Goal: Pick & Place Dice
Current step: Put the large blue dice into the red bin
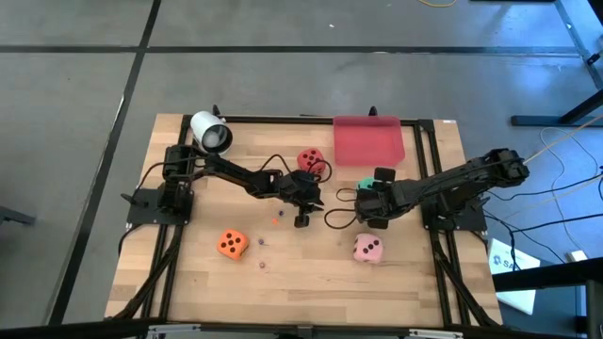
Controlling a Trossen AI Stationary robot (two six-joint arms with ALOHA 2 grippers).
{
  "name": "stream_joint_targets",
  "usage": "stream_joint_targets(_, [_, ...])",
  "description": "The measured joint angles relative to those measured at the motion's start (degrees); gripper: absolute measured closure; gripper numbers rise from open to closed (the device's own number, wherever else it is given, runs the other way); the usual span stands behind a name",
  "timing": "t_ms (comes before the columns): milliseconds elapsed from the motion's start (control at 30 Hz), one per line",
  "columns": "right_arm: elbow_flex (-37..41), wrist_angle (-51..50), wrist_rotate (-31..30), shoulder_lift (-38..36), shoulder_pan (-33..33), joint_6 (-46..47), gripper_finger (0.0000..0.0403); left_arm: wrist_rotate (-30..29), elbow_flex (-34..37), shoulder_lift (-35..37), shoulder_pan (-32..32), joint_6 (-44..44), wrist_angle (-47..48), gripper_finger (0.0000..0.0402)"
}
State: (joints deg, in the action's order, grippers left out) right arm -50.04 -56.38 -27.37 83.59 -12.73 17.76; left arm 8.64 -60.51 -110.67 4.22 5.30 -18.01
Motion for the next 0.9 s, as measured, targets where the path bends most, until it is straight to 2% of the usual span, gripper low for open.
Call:
stream_joint_targets(167, [0.03,-0.19,0.11,-0.76,0.04,-0.07,0.0277,0.0,0.0,0.0,-0.01,0.0,0.01,0.0327])
stream_joint_targets(500, [-4.37,-3.99,-1.76,-2.4,0.42,-0.66,0.0315,0.0,0.0,0.0,-0.01,-0.05,0.01,0.0327])
stream_joint_targets(900, [-14.26,-11.8,-12.19,-2.47,4.47,-7.09,0.0372,0.0,0.0,0.0,0.01,-0.17,0.14,0.0327])
